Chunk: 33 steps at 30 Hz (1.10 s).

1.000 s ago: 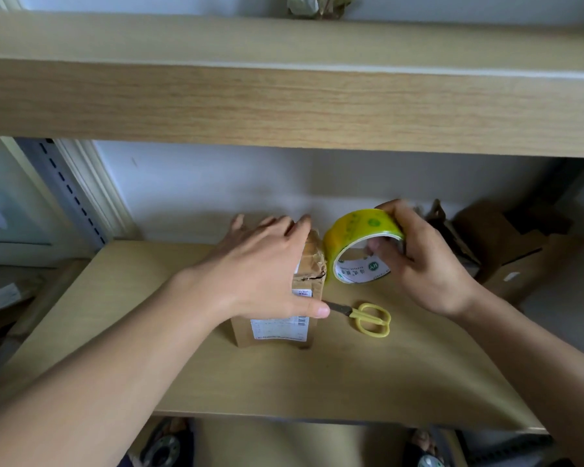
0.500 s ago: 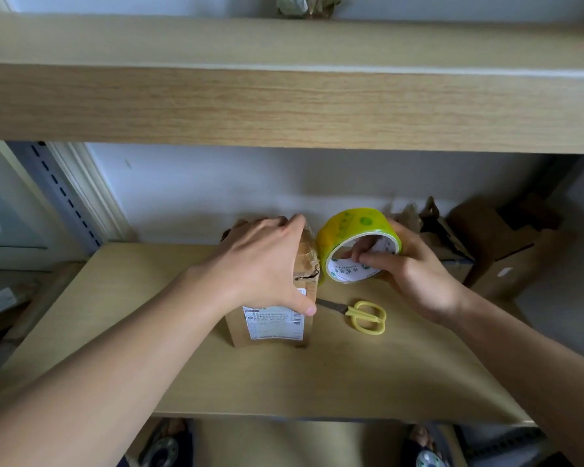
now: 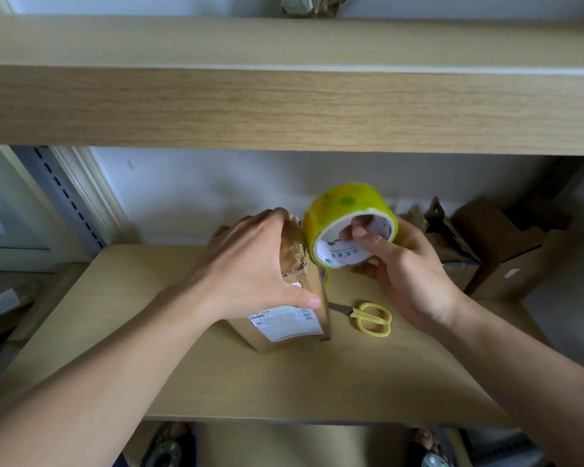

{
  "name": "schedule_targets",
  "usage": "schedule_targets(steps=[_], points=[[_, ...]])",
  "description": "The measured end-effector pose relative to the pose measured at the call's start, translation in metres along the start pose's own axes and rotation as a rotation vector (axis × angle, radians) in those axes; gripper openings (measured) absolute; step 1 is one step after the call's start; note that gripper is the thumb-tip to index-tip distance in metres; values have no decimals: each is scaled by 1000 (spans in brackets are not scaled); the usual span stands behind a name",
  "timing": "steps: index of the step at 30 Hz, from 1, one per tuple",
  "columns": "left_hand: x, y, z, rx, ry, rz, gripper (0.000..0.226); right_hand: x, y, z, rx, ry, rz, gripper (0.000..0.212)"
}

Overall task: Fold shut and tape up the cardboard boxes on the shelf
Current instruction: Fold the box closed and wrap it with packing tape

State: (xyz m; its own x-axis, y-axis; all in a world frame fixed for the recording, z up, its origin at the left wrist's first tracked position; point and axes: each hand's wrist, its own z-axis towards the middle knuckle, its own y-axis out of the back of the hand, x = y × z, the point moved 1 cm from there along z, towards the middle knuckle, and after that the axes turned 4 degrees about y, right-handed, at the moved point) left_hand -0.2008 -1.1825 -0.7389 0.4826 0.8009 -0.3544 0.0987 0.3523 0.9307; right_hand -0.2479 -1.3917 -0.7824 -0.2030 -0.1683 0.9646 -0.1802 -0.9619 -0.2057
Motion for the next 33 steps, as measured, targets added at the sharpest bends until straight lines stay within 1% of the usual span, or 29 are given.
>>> schedule_targets(steps=[2,3,5,9,12,15,17,19,20,22,25,28,33], points=[[4,-2,-2,-21,31,-174,85,3,-7,2,8,9,12,41],[4,-5,-3,-25,39,-237,82,4,-11,3,12,11,1,46],[4,-11,-4,-21,33,-299,79,2,-21,4,24,4,-28,42],[8,-15,-7,-21,10,-322,79,-3,-36,7,32,-18,-16,28],[14,-15,-8,-22,15,-351,77,1,-39,8,56,-50,32,38],[17,-15,-9,-21,9,-371,78,4,-36,12,80,-63,17,17],[18,-15,-10,-26,1,-381,81,9,-31,14,99,-80,2,11],[23,-15,-11,-32,12,-410,82,12,-24,16,126,-105,-25,22],[26,-15,-12,-37,17,-430,79,12,-20,15,141,-117,-41,29],[32,-14,-16,-38,25,-470,72,8,-13,15,160,-123,-103,28],[38,-14,-20,-49,25,-536,72,8,-2,18,145,-68,-238,13],[45,-17,-25,-67,29,-592,73,13,4,21,149,26,-367,15],[52,-21,-32,-83,42,-654,77,19,6,23,242,240,-646,22]])
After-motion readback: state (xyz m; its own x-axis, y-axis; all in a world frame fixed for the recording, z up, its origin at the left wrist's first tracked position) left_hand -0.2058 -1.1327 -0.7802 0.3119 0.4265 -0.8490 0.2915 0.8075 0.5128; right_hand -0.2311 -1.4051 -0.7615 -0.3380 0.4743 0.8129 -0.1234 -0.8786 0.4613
